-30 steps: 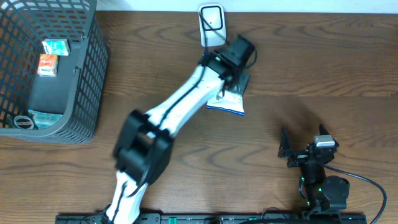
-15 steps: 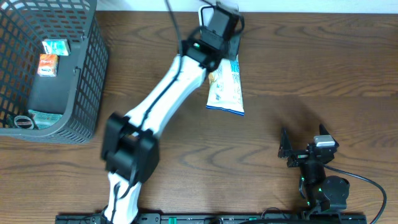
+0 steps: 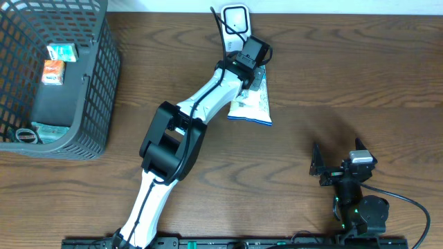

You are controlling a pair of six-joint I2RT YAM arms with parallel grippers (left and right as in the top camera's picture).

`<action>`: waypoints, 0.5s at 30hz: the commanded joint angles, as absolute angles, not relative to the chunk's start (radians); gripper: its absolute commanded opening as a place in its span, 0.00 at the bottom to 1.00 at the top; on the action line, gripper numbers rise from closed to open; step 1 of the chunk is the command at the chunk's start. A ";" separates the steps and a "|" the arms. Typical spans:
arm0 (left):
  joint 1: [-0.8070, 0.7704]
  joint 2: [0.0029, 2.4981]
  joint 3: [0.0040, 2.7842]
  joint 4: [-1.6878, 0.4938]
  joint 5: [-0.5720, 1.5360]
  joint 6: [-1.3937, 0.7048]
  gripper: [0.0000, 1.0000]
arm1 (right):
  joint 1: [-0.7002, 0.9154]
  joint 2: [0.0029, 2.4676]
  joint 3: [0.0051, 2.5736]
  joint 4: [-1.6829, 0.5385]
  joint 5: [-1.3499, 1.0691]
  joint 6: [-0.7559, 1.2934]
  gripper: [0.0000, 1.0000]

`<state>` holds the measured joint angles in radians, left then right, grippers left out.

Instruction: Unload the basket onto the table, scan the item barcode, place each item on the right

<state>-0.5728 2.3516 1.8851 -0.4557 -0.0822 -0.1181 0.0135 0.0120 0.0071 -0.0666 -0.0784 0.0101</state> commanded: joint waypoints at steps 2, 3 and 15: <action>-0.566 2.219 1.881 -0.522 -0.095 -0.086 0.16 | 0.020 0.007 0.006 -0.071 -0.081 -0.001 0.99; -0.566 2.188 1.881 -0.549 -0.095 -0.086 0.16 | 0.020 0.007 0.006 -0.071 -0.081 -0.001 0.99; -0.568 2.109 1.855 -0.800 0.151 -0.087 0.16 | 0.020 0.007 0.006 -0.071 -0.081 -0.001 0.99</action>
